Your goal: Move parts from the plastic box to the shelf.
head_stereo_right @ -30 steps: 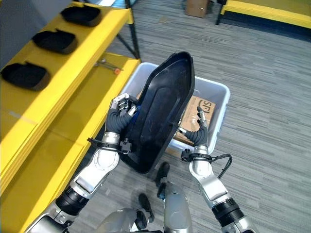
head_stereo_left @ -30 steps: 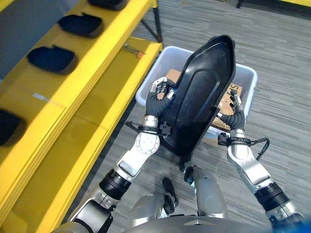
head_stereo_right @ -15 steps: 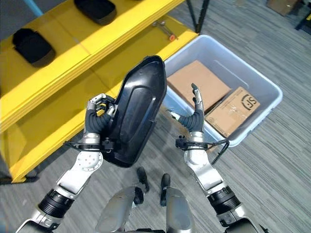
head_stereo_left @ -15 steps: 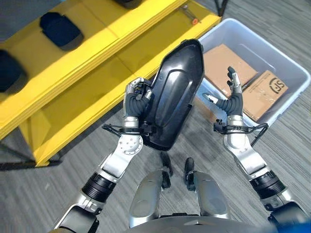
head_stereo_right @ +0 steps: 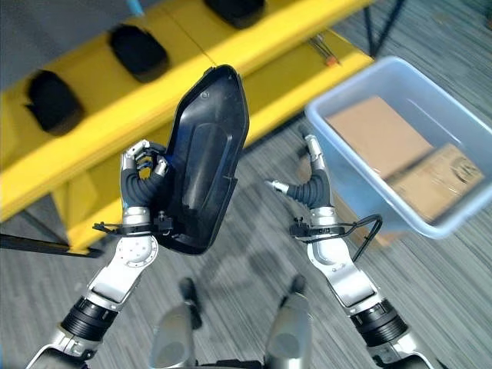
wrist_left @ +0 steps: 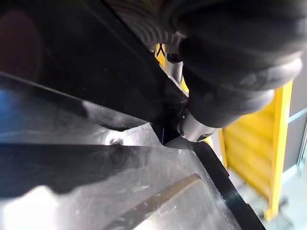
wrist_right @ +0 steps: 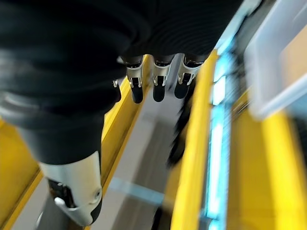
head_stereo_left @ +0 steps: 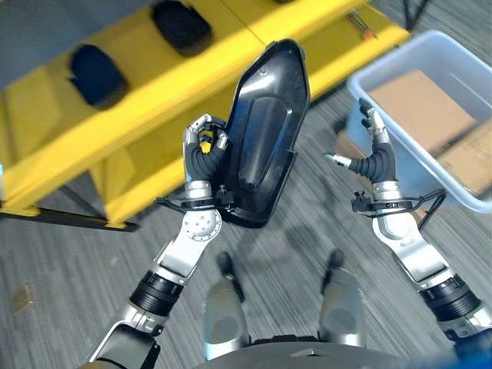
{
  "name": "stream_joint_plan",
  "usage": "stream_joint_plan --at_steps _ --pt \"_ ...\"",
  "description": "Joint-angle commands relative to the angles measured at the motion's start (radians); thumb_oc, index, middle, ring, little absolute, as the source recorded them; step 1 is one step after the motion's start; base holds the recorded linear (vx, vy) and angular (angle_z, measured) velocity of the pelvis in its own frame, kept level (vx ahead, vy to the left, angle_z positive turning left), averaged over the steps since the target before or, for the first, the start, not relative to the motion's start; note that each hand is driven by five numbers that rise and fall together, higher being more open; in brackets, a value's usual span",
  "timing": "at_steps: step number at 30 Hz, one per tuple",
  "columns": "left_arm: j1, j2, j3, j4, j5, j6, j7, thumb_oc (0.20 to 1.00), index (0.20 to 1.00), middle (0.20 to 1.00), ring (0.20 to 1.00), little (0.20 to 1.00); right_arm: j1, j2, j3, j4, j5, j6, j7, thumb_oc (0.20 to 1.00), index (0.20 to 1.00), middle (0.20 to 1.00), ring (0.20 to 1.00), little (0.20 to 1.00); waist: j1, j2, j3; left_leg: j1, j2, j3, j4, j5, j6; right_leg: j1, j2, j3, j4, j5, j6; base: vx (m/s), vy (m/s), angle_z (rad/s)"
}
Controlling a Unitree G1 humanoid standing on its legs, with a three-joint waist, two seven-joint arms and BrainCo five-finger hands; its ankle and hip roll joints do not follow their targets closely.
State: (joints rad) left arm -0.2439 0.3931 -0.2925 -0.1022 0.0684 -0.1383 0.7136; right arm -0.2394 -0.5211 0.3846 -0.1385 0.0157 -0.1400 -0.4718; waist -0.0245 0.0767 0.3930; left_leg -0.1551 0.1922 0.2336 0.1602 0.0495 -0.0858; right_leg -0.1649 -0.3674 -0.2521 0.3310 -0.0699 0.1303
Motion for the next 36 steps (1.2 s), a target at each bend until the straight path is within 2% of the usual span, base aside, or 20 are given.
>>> stream_joint_plan --at_steps 1,4,6,11,12,13,14,15,16,17,18,20,22,23,24,25,26,27,30,36 --pt "0.028 0.033 0.071 -0.113 0.025 -0.044 0.038 0.200 0.200 0.200 0.200 0.200 -0.038 0.029 0.018 -0.020 -0.008 -0.038 0.011 1.000 1.000 1.000 1.000 1.000 0.012 -0.037 -0.068 0.087 -0.004 0.006 -0.060 -0.005 0.003 0.078 0.150 -0.094 0.004 -0.070 -0.056 0.08 0.249 0.91" --pt "0.055 0.041 0.114 -0.150 0.050 -0.027 0.015 0.200 0.200 0.200 0.200 0.200 -0.037 0.058 0.019 -0.050 -0.013 -0.019 0.047 1.000 1.000 1.000 1.000 1.000 0.053 -0.053 -0.075 0.092 -0.047 0.008 -0.018 -0.053 0.028 0.120 0.111 -0.117 -0.063 -0.013 -0.015 0.12 0.369 0.68" --pt "0.062 0.047 0.132 -0.166 0.057 -0.025 -0.010 0.200 0.200 0.200 0.200 0.200 -0.050 0.075 0.020 -0.054 -0.002 0.007 0.047 1.000 1.000 1.000 1.000 1.000 0.081 -0.068 -0.075 0.083 -0.068 0.012 0.026 -0.086 0.045 0.144 0.082 -0.123 -0.094 0.023 -0.002 0.07 0.269 0.33" --pt "0.071 0.053 0.145 -0.177 0.072 -0.022 -0.047 0.200 0.200 0.200 0.200 0.200 -0.047 0.103 0.017 -0.042 -0.005 0.010 0.044 1.000 1.000 1.000 1.000 1.000 0.122 -0.088 -0.082 0.070 -0.107 0.018 0.076 -0.131 0.079 0.200 0.012 -0.137 -0.158 0.112 0.025 0.05 0.188 0.13" --pt "0.067 0.054 0.144 -0.173 0.068 -0.018 -0.060 0.200 0.200 0.200 0.200 0.200 -0.045 0.109 0.015 -0.041 -0.006 0.009 0.044 1.000 1.000 1.000 1.000 1.000 0.128 -0.091 -0.084 0.069 -0.116 0.020 0.081 -0.139 0.087 0.205 -0.005 -0.144 -0.158 0.137 0.028 0.13 0.254 0.15" --pt "0.068 0.052 0.144 -0.161 0.078 -0.014 -0.073 0.200 0.200 0.200 0.200 0.200 -0.040 0.119 0.012 -0.033 -0.004 -0.001 0.062 1.000 1.000 1.000 1.000 1.000 0.147 -0.094 -0.093 0.083 -0.124 0.026 0.083 -0.171 0.094 0.218 -0.035 -0.170 -0.129 0.176 0.048 0.19 0.388 0.11" --pt "0.066 0.051 0.142 -0.154 0.085 -0.004 -0.069 0.200 0.200 0.200 0.200 0.200 -0.034 0.125 0.013 -0.032 -0.007 -0.009 0.091 1.000 1.000 1.000 1.000 1.000 0.138 -0.095 -0.091 0.104 -0.145 0.023 0.062 -0.185 0.119 0.171 -0.032 -0.138 -0.049 0.210 0.055 0.14 0.372 0.02" --pt "0.061 0.051 0.142 -0.149 0.082 0.000 -0.072 0.200 0.200 0.200 0.200 0.200 -0.032 0.119 0.014 -0.036 -0.008 -0.011 0.090 1.000 1.000 1.000 1.000 1.000 0.128 -0.093 -0.089 0.102 -0.150 0.031 0.047 -0.164 0.131 0.154 0.007 -0.129 -0.039 0.168 0.030 0.06 0.238 -0.21" --pt "0.058 0.051 0.142 -0.146 0.081 0.003 -0.074 0.200 0.200 0.200 0.200 0.200 -0.030 0.114 0.015 -0.038 -0.007 -0.013 0.091 1.000 1.000 1.000 1.000 1.000 0.122 -0.091 -0.091 0.107 -0.153 0.026 0.037 -0.161 0.132 0.145 0.037 -0.115 -0.028 0.133 0.021 0.06 0.119 -0.23" --pt "0.053 0.050 0.140 -0.137 0.076 0.012 -0.073 0.200 0.200 0.200 0.200 0.200 -0.026 0.100 0.012 -0.052 0.008 -0.008 0.110 1.000 1.000 1.000 1.000 1.000 0.105 -0.094 -0.095 0.120 -0.170 0.009 0.013 -0.158 0.137 0.125 0.115 -0.090 -0.020 0.082 0.010 0.12 0.088 0.01" --pt "0.051 0.050 0.138 -0.134 0.072 0.016 -0.070 0.200 0.200 0.200 0.200 0.200 -0.025 0.094 0.010 -0.059 0.014 -0.001 0.123 1.000 1.000 1.000 1.000 1.000 0.099 -0.095 -0.096 0.126 -0.178 0.004 0.002 -0.156 0.139 0.113 0.142 -0.084 -0.014 0.068 0.008 0.13 0.096 0.22" --pt "0.058 0.057 0.144 -0.133 0.059 0.007 -0.058 0.200 0.200 0.200 0.200 0.200 -0.037 0.077 0.001 -0.056 0.008 -0.020 0.157 1.000 1.000 1.000 1.000 1.000 0.078 -0.104 -0.093 0.156 -0.216 -0.009 -0.054 -0.145 0.137 0.054 0.235 -0.091 -0.054 0.042 0.000 0.11 0.053 0.33" --pt "0.067 0.056 0.146 -0.136 0.058 -0.001 -0.055 0.200 0.200 0.200 0.200 0.200 -0.036 0.068 -0.005 -0.057 -0.001 -0.034 0.163 1.000 1.000 1.000 1.000 1.000 0.064 -0.111 -0.092 0.162 -0.237 -0.034 -0.074 -0.135 0.138 0.026 0.266 -0.064 -0.110 0.073 0.001 0.13 -0.028 0.16" --pt "0.072 0.054 0.143 -0.140 0.060 -0.004 -0.054 0.200 0.200 0.200 0.200 0.200 -0.029 0.062 -0.010 -0.061 -0.009 -0.043 0.166 1.000 1.000 1.000 1.000 1.000 0.048 -0.115 -0.092 0.171 -0.254 -0.064 -0.087 -0.133 0.140 0.004 0.287 -0.021 -0.147 0.105 0.009 0.28 -0.128 0.15" --pt "0.076 0.042 0.129 -0.141 0.068 -0.016 -0.061 0.200 0.200 0.200 0.200 0.200 -0.006 0.056 -0.021 -0.073 -0.009 -0.048 0.163 1.000 1.000 1.000 1.000 1.000 0.014 -0.115 -0.093 0.190 -0.276 -0.134 -0.100 -0.142 0.150 -0.049 0.314 0.095 -0.191 0.165 0.026 0.32 -0.189 0.34" --pt "0.074 0.036 0.115 -0.134 0.071 -0.022 -0.063 0.200 0.200 0.200 0.200 0.200 0.010 0.052 -0.026 -0.079 -0.021 -0.056 0.148 1.000 1.000 1.000 1.000 1.000 -0.005 -0.118 -0.096 0.191 -0.288 -0.177 -0.098 -0.144 0.158 -0.081 0.327 0.171 -0.205 0.200 0.032 0.32 -0.223 0.58" --pt "0.069 0.028 0.107 -0.131 0.074 -0.020 -0.062 0.200 0.200 0.200 0.200 0.200 0.027 0.052 -0.033 -0.088 -0.027 -0.058 0.142 1.000 1.000 1.000 1.000 1.000 -0.020 -0.117 -0.101 0.189 -0.294 -0.211 -0.093 -0.149 0.162 -0.094 0.340 0.223 -0.205 0.208 0.030 0.24 -0.202 1.22" --pt "0.065 0.021 0.102 -0.130 0.080 -0.012 -0.058 0.200 0.200 0.200 0.200 0.200 0.038 0.054 -0.040 -0.098 -0.024 -0.057 0.145 1.000 1.000 1.000 1.000 1.000 -0.028 -0.117 -0.106 0.187 -0.297 -0.229 -0.084 -0.156 0.163 -0.096 0.344 0.239 -0.200 0.205 0.026 0.20 -0.166 1.76" --pt "0.042 0.008 0.096 -0.122 0.083 0.006 -0.042 0.200 0.200 0.200 0.200 0.200 0.036 0.060 -0.050 -0.103 -0.046 -0.065 0.168 1.000 1.000 1.000 1.000 1.000 -0.035 -0.120 -0.113 0.177 -0.299 -0.232 -0.053 -0.170 0.154 -0.086 0.348 0.223 -0.183 0.180 0.009 0.14 -0.154 1.37" --pt "0.031 0.019 0.128 -0.137 0.077 0.025 -0.044 0.200 0.200 0.200 0.200 0.200 0.019 0.007 -0.082 -0.137 -0.076 -0.104 0.275 1.000 1.000 1.000 1.000 1.000 -0.041 -0.104 -0.113 0.184 -0.283 -0.161 0.044 -0.217 0.129 -0.074 0.347 0.139 -0.117 0.086 -0.037 0.06 -0.150 0.19"
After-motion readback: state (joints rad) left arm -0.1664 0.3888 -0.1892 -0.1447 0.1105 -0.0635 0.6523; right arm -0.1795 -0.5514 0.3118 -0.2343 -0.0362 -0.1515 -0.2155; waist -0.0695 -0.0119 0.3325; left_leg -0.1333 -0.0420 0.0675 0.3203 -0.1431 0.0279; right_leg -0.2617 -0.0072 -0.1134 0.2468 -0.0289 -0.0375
